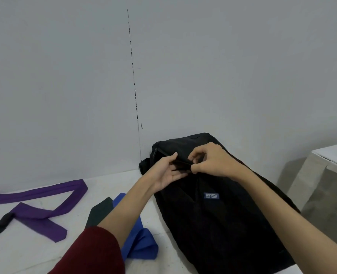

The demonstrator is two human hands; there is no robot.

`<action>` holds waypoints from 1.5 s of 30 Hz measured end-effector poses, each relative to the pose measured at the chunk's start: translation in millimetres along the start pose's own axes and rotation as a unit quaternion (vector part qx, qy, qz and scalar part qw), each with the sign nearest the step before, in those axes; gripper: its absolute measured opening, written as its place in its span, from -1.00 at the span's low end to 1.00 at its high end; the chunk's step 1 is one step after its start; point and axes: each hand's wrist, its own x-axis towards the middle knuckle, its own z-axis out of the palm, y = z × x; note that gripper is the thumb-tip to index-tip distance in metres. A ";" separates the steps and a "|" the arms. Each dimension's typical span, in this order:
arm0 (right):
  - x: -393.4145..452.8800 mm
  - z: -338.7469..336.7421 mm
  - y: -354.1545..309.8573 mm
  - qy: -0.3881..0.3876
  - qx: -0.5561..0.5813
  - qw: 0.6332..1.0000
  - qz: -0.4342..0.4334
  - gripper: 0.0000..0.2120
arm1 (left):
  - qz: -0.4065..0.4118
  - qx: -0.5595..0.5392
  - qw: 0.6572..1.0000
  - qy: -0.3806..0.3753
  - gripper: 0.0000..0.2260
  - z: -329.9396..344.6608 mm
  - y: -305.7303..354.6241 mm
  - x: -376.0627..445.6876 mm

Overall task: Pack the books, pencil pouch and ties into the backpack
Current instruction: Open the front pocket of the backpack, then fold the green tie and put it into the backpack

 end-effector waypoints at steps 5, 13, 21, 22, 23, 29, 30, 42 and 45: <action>-1.0 19.9 5.6 -0.031 -0.053 0.998 -0.033 -0.68 | 0.030 0.074 0.995 0.064 -0.72 -30.9 3.0 -18.1; -16.1 52.8 -6.5 -0.035 -0.260 0.963 -0.056 -0.62 | 0.050 0.413 0.897 0.147 -0.81 -84.1 -31.7 -95.9; -30.8 117.6 -62.0 -0.104 -0.143 0.970 -0.168 -0.72 | 0.024 0.696 0.685 0.214 -0.67 -151.7 -70.0 -172.2; -32.0 129.1 -67.1 -0.129 -0.136 0.967 -0.173 -0.74 | 0.001 0.706 0.670 0.229 -0.59 -157.9 -73.0 -179.1; -33.5 138.8 -70.0 -0.156 -0.137 0.962 -0.175 -0.74 | -0.021 0.707 0.665 0.240 -0.51 -162.1 -76.4 -183.3; -47.4 198.9 -71.0 -0.309 -0.161 0.922 -0.171 -0.62 | -0.026 0.602 0.754 0.263 -0.36 -175.6 -92.5 -199.6; -50.5 206.5 -71.1 -0.311 -0.170 0.920 -0.169 -0.60 | -0.024 0.569 0.776 0.271 -0.38 -177.4 -91.7 -200.1; -32.8 201.8 -107.5 -0.073 0.040 0.982 -0.169 -0.56 | 0.144 0.548 0.813 0.136 -0.65 -148.1 -0.4 -186.5; -22.6 183.2 -117.1 0.012 0.024 0.987 -0.159 -0.87 | 0.141 0.470 0.861 0.137 -0.54 -149.4 22.8 -193.2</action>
